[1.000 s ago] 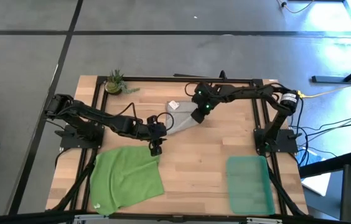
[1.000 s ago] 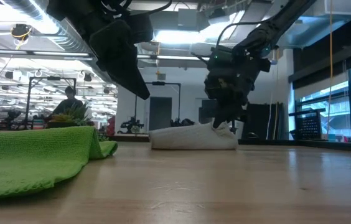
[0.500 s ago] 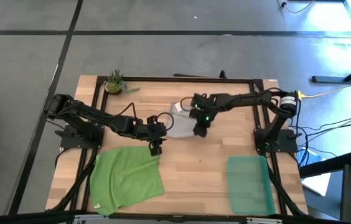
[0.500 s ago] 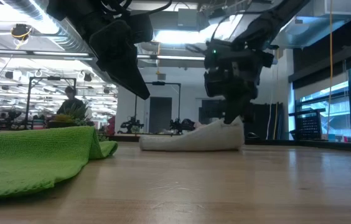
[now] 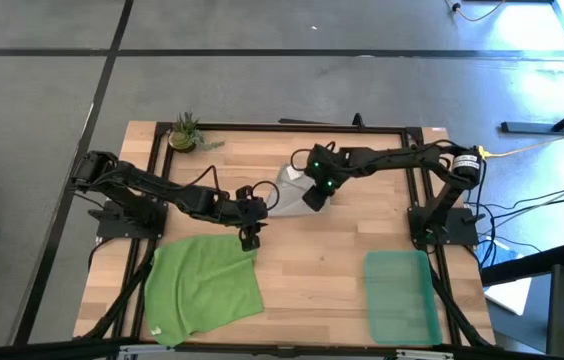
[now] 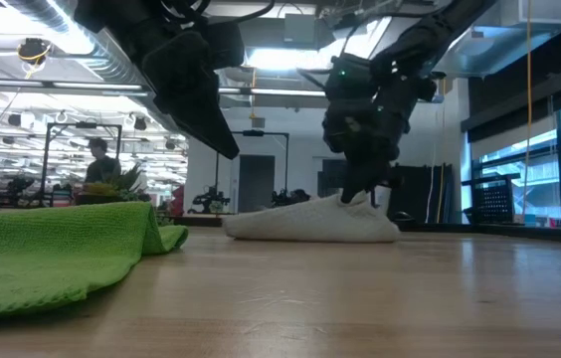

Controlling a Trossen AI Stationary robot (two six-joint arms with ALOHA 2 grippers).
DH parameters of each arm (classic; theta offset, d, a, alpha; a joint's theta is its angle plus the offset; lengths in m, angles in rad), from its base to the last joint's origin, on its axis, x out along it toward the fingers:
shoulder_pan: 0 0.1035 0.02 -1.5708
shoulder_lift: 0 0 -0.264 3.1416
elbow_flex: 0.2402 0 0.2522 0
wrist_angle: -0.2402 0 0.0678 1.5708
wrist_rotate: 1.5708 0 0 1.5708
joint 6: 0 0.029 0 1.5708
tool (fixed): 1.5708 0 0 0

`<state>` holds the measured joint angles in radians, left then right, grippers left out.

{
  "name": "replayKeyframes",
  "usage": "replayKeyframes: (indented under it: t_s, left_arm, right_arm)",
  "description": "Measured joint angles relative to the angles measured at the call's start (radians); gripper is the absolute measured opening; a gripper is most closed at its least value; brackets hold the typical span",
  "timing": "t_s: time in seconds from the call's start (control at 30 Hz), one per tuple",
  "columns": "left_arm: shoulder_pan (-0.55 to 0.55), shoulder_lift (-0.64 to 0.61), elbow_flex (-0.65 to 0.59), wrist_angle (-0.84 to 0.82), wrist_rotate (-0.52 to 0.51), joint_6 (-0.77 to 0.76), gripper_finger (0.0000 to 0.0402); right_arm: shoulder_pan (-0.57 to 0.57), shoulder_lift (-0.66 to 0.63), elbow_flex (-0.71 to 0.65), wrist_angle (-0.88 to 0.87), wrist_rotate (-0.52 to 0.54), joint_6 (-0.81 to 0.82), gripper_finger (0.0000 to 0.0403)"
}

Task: Roll microfiber towels into tight, uniform cylinder then place into a basket
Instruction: Roll the gray microfiber towel

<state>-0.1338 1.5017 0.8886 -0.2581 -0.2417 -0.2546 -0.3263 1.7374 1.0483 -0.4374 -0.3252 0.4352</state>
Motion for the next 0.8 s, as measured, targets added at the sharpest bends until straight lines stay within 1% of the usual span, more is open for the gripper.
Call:
replayKeyframes:
  t_s: [0.1, 0.33, 0.47, 0.53, 0.63, 0.8]
  left_arm:
    - [-0.007, 0.0, 0.0, 0.0, 0.0, 0.0, 0.0099]
    - [-0.012, 0.0, 0.0, -0.001, 0.0, -0.005, 0.0099]
    - [-0.012, 0.0, 0.0, -0.001, 0.0, -0.005, 0.0099]
    - [-0.012, 0.0, 0.0, -0.001, 0.0, -0.005, 0.0099]
    - [-0.012, 0.0, 0.0, -0.001, 0.0, -0.005, 0.0099]
    - [-0.014, 0.0, 0.0, -0.001, 0.0, -0.005, 0.0099]
  right_arm:
    - [-0.018, 0.002, 0.0, -0.001, 0.041, 0.005, 0.001]
    - [-0.068, 0.003, -0.006, 0.0, 0.089, 0.009, 0.0006]
    - [-0.085, 0.004, -0.007, -0.003, 0.087, -0.001, 0.0006]
    - [-0.082, 0.003, -0.005, -0.018, 0.052, -0.028, 0.0006]
    - [-0.048, 0.002, -0.005, -0.03, -0.004, -0.048, 0.0006]
    - [0.054, 0.002, -0.006, -0.088, -0.014, -0.046, 0.0006]
